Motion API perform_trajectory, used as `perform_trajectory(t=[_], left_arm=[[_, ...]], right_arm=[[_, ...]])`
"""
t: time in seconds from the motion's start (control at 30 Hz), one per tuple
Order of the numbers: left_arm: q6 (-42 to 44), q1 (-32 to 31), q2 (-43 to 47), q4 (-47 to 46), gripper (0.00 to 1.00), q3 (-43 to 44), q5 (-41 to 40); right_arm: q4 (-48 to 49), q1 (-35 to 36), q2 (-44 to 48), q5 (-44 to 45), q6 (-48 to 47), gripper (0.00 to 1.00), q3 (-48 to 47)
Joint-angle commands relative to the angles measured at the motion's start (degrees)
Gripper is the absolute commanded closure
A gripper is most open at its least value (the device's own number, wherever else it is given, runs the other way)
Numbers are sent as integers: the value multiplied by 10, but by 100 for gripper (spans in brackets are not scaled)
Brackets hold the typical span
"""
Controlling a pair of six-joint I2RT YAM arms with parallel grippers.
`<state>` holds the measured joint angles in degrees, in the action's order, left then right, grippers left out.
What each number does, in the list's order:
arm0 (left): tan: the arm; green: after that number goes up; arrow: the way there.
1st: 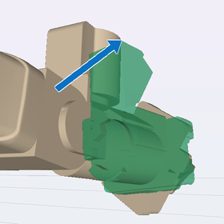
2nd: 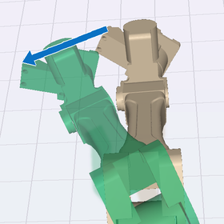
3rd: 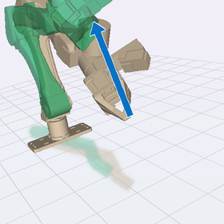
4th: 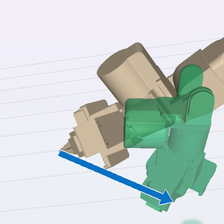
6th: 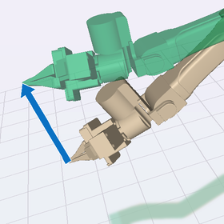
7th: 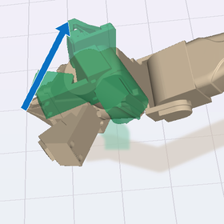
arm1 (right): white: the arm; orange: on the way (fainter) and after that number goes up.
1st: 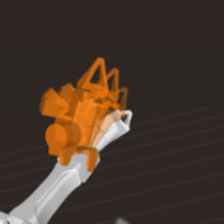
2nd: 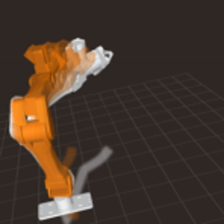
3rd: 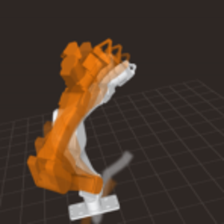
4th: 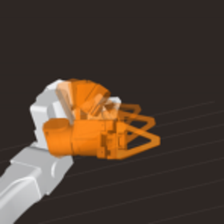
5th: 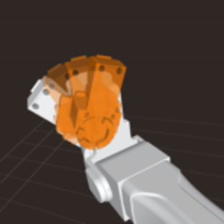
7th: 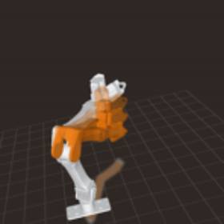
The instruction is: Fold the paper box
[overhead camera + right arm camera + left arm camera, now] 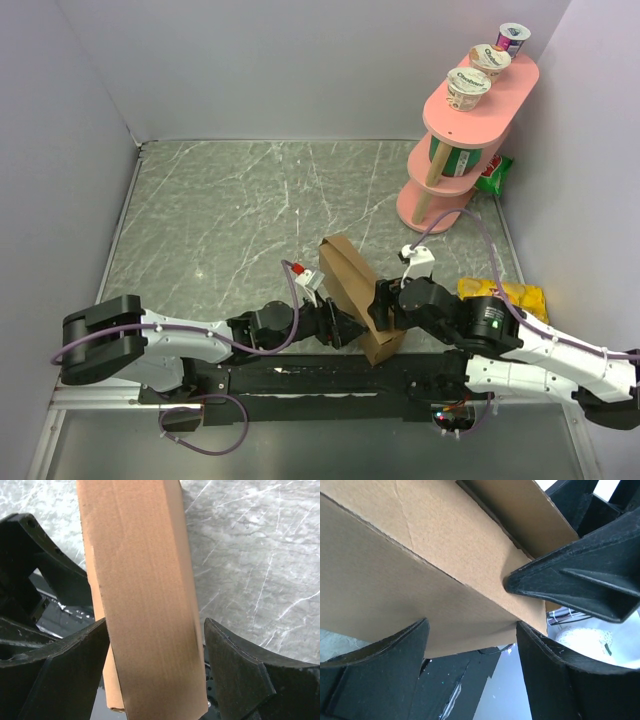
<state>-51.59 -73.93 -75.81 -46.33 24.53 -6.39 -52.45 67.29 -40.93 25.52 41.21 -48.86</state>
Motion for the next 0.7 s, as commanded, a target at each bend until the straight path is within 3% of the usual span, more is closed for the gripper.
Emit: perform_trajectory(t=[0.0, 0.37, 0.67], left_arm=[[10, -3, -14, -22, 24, 34, -23], [18, -1, -29, -3, 24, 53, -48], [22, 2, -38, 0, 24, 68, -43]], right_arm=[[62, 21, -31, 48, 38, 18, -8], [80, 79, -53, 116, 113, 15, 0], [37, 185, -115, 239, 232, 13, -7]])
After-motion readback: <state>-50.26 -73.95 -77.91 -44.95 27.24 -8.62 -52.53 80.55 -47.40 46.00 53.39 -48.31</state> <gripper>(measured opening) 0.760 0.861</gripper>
